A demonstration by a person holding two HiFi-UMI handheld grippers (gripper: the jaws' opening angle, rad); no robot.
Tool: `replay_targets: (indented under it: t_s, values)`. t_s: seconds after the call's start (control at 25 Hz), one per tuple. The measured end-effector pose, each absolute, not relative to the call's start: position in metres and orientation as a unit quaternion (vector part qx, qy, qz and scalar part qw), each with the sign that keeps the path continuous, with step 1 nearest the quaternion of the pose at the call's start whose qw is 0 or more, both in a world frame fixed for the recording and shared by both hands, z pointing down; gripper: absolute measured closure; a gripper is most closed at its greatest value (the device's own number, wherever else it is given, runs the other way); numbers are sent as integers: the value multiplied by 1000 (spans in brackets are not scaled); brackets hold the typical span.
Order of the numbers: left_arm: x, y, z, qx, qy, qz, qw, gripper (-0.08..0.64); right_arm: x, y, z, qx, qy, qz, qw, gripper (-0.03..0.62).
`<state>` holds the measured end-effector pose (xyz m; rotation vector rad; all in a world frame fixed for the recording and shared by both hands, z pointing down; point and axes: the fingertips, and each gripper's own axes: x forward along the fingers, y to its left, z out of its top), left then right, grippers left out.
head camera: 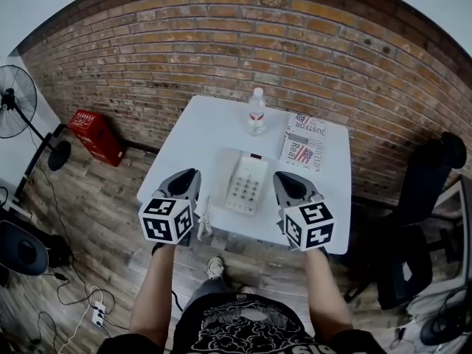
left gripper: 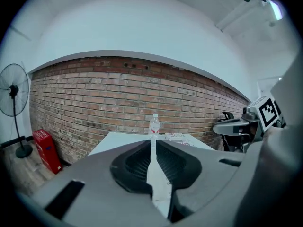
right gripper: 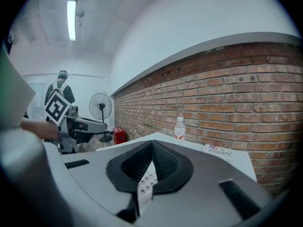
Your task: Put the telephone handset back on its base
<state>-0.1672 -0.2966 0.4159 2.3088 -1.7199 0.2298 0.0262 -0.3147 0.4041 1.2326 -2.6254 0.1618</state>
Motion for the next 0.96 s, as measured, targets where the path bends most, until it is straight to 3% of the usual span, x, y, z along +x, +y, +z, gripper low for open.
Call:
replay_targets:
  t_s: [0.28,0.96]
  values:
    - [-173,-288,416,783,-605,71,122,554,27,-311,401,416,-901,49,115,591]
    - [-171,-284,418,787,-601,70,125,554,25,-307,402,415,-901,48,114,591]
